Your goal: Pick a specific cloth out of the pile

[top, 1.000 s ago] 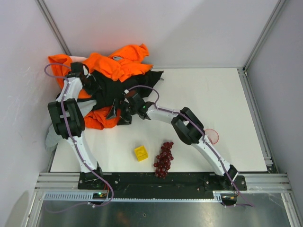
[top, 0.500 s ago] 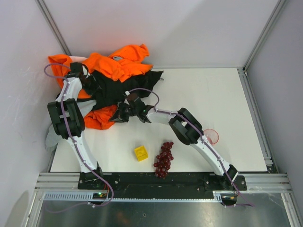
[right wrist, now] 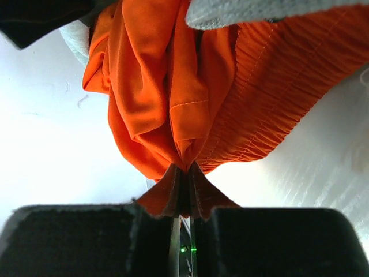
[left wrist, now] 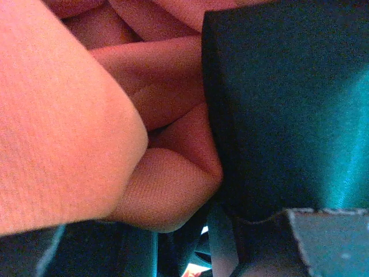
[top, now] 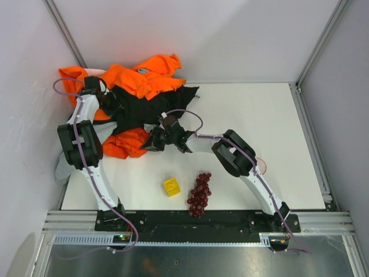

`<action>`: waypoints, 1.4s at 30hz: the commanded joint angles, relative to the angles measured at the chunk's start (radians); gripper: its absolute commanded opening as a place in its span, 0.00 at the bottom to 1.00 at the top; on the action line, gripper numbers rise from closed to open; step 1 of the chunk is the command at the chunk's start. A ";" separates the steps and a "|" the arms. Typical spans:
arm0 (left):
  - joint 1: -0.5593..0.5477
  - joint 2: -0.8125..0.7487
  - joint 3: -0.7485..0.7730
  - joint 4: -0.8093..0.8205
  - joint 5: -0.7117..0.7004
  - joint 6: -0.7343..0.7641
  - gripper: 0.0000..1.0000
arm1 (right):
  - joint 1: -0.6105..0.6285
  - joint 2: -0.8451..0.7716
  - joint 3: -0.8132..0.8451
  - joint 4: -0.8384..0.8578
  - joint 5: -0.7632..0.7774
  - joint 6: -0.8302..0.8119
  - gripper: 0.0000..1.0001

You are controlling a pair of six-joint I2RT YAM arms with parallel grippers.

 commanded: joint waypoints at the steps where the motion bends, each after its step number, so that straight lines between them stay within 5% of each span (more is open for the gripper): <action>1: 0.024 0.037 0.007 0.043 -0.020 -0.010 0.38 | 0.000 -0.134 -0.049 -0.038 -0.018 -0.068 0.00; 19: 0.030 0.044 0.008 0.043 -0.013 -0.013 0.38 | -0.019 -0.389 -0.122 -0.255 0.052 -0.277 0.00; 42: 0.029 0.040 0.015 0.042 -0.010 -0.016 0.39 | -0.039 -0.512 0.073 -0.515 0.057 -0.423 0.00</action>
